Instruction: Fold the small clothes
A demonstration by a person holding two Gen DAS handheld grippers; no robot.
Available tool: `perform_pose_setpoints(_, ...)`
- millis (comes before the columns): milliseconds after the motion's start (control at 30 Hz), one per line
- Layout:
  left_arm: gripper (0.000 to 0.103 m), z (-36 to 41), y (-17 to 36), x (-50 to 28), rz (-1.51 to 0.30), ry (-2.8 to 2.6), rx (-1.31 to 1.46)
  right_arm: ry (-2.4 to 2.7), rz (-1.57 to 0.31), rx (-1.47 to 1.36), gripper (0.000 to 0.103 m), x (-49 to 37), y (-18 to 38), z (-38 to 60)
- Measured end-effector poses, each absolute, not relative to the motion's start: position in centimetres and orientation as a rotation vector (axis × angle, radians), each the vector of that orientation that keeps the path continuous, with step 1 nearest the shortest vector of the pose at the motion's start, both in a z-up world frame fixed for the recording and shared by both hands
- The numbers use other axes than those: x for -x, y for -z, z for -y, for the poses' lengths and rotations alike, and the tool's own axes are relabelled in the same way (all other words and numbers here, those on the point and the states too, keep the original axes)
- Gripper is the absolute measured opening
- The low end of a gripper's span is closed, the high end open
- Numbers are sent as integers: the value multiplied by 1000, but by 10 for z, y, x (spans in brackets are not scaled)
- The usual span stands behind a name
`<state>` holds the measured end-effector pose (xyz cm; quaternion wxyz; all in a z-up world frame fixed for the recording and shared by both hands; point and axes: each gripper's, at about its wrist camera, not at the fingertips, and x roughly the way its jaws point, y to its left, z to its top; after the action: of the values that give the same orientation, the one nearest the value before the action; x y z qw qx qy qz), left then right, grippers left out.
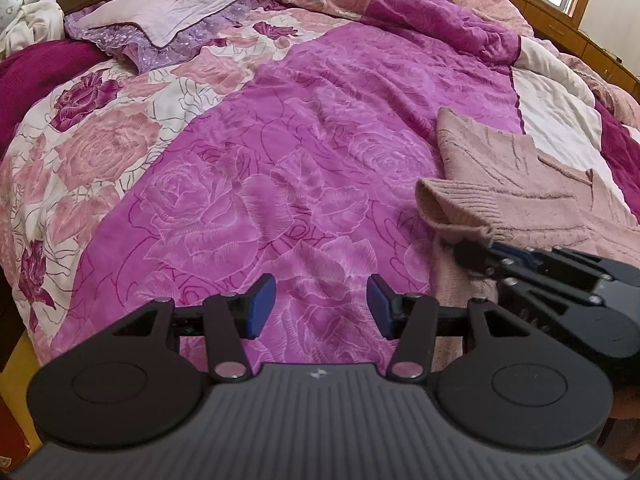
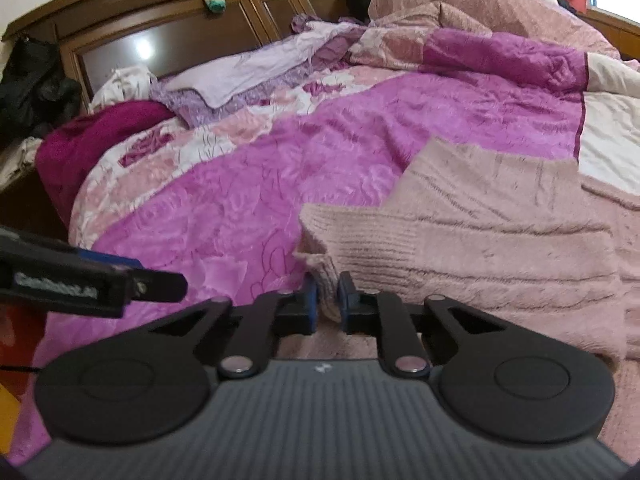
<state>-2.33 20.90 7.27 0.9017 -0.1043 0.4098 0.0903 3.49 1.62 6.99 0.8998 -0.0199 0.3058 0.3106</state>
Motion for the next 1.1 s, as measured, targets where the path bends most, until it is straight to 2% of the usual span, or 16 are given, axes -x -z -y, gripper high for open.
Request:
perform_pose_setpoints(233,59,-195,-81,20,-832,-155,189,-603,-553,-10,12,-39,-100,14)
perform_pose_setpoints(633,58,-151,-110,-6,-761,-37,104,-352,-463,-188,12,-64,-138,122)
perform_pose_setpoints(867,58,-118,-118,-33,-737,35,77,-194,-415,-233,12,-57,-141,187)
perform_pose_setpoints(1100,58,-88,-103,-68,-731,46,19,-26,-421,-282,12,-42,-120,253)
